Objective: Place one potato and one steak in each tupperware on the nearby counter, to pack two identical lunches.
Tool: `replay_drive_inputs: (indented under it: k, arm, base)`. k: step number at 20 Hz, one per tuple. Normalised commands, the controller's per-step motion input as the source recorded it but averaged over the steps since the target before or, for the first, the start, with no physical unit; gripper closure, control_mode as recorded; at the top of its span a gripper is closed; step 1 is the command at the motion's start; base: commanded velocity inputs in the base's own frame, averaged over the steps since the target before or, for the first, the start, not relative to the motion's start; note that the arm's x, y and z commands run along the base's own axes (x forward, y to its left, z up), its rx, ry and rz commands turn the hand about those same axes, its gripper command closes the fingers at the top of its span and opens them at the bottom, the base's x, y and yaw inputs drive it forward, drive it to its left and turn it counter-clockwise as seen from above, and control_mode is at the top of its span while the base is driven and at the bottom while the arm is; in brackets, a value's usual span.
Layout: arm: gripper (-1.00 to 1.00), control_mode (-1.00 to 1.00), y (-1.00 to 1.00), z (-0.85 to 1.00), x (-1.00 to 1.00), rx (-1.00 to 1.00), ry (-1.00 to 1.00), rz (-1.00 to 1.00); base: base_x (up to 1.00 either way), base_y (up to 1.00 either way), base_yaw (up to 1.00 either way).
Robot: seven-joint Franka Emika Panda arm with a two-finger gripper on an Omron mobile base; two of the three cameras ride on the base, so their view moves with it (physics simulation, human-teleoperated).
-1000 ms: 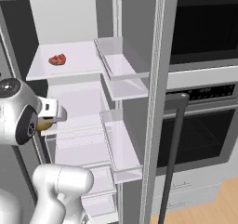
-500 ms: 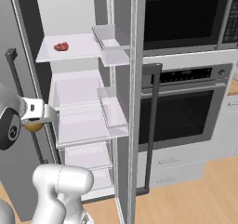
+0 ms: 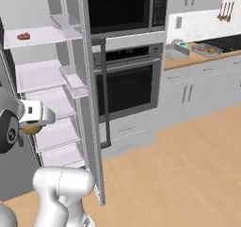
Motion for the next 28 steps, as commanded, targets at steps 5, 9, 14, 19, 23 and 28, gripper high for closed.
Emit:
replay_drive_inputs:
  k: [5, 9, 14, 19, 23, 28]
  arm:
    - [1.00, 1.00, 0.00, 0.00, 0.00, 0.00, 0.00, 0.00]
    - [1.00, 1.00, 0.00, 0.00, 0.00, 0.00, 0.00, 0.00]
    - [1.00, 1.00, 0.00, 0.00, 0.00, 0.00, 0.00, 0.00]
    - [1.00, 1.00, 0.00, 0.00, 0.00, 0.00, 0.00, 0.00]
    - [1.00, 1.00, 0.00, 0.00, 0.00, 0.00, 0.00, 0.00]
    - [1.00, 1.00, 0.00, 0.00, 0.00, 0.00, 0.00, 0.00]
  base:
    - [0.18, -1.00, -0.38]
    - [1.00, -0.97, -0.01]
    - [1.00, -0.82, 0.21]
    - [1.00, -0.58, 0.23]
    - [1.00, -0.12, 0.18]
    - [1.00, -0.15, 0.08]
